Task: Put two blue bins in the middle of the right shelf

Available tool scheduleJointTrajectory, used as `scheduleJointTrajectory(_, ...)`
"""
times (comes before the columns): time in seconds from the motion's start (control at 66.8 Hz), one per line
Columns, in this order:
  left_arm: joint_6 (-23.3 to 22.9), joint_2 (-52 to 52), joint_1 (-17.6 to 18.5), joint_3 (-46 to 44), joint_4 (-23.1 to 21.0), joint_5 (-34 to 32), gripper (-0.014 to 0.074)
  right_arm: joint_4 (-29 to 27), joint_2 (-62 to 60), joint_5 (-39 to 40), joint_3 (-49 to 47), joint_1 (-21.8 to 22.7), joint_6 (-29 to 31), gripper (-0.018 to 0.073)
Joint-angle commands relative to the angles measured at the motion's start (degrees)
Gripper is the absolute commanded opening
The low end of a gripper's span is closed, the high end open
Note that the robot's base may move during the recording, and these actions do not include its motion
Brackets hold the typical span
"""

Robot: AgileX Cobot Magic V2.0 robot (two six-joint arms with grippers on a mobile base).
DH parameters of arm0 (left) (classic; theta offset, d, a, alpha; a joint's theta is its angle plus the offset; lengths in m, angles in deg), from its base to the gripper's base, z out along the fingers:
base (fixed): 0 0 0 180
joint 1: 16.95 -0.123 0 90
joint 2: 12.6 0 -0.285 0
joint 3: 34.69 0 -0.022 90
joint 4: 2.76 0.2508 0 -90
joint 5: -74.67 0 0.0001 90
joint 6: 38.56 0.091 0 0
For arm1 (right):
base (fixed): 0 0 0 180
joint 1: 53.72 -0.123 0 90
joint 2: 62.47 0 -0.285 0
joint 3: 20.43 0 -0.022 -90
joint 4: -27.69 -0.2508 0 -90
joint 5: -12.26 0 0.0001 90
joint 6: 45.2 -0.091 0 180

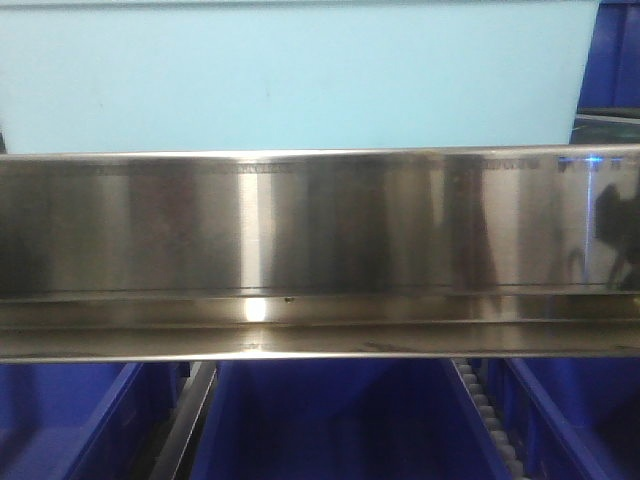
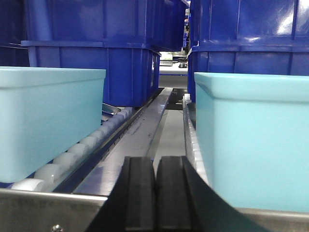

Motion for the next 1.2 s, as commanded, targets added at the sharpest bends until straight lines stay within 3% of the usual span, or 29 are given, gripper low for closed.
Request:
scheduleJointTrajectory(0.0,0.0,-0.2,0.4,-0.1,0.1,-2.2,-0.0111,-0.3,-0.2,2.0,0.0,0.0,0.0,-0.0165)
scheduleJointTrajectory(0.12,0.0,-0.2,0.4,-2.8,0.0,0.7,-0.0111,-0.4,-0.2,-0.8,-1.6,-0.1,-1.4,-0.0165)
scheduleJointTrajectory(0.404,0.2,3.2,0.4,-21.9,0.5,21.1,-0.0111,-0.4,0.1,-17.6,-18.6,-0.1,-1.4,-0.0165)
scheduleJointTrajectory(0.793,0.2,31.4,0.4,-48.4,2.8,38.5,-0.0111,-0.4,23.6,-30.7,-41.0,-0.1,-1.4,-0.0165)
scheduleJointTrajectory(1.003,0.2,42.7,0.4,-56.5,4.7,38.8,-0.0111,-0.3,38.7,-38.3,-54.3,-0.1,-1.4,-0.0165)
scheduleJointTrajectory(1.183,0.2,46.5,0.4,-57.3,4.7,37.9,-0.0111,-0.3,45.9,-36.5,-58.1,-0.1,-1.4,-0.0165)
